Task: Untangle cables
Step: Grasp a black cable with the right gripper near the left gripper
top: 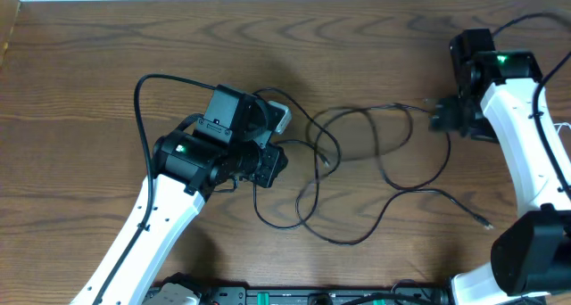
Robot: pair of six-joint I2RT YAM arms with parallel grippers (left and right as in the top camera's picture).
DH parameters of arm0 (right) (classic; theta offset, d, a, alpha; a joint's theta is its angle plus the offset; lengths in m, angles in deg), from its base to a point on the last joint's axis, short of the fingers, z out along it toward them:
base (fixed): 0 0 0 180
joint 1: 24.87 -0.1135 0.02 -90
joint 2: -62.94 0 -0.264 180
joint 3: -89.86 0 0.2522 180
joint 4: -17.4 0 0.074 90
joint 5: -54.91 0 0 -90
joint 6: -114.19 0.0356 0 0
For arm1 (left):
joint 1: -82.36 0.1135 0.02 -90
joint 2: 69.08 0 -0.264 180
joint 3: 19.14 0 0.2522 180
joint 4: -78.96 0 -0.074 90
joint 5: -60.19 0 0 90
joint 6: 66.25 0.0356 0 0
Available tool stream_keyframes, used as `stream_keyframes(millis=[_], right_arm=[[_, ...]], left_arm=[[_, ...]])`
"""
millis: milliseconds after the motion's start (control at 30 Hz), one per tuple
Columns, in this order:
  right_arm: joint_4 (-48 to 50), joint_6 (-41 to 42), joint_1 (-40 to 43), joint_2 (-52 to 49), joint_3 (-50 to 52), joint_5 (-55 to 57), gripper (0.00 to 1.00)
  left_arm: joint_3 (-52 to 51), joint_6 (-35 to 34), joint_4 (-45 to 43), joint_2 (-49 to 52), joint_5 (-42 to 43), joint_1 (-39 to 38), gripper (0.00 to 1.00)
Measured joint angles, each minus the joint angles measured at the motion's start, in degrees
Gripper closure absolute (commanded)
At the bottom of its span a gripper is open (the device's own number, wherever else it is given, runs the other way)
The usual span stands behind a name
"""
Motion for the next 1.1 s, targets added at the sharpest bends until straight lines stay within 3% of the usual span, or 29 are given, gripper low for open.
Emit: stream_keyframes(millis=[100,267,400,533,733,867,1100], right_arm=[[0.5,-12.2,-1.2,0.0,2.1,-18.2,0.01],[1.7,-22.0,-6.0,0.0,6.6,-28.3,0.01],[6.3,-25.4,-10.2,0.0,11.7,-25.6,0.01],[16.7,-29.8,-13.6,0.0,18.5,-17.1,0.01],[34.3,-45.1,-14.7,0.0,25.6,-8.7,0.01],[42.2,-51.8,-14.9,0.0,28.3,-8.1,0.01],[46.9,-55.6,-14.9,0.0,33.0,-11.1,0.01]], left_arm=[[0.0,0.0,1.0,0.0,0.2,0.0,0.7],[0.0,0.0,1.2,0.0,0.2,0.0,0.7],[0.0,0.0,1.3,0.0,0.2,0.0,0.7],[0.0,0.0,1.3,0.0,0.4,0.0,0.7],[0.0,0.0,1.4,0.0,0.4,0.0,0.7],[0.0,0.0,1.2,0.0,0.4,0.0,0.7],[0.0,0.0,1.2,0.0,0.4,0.0,0.7]])
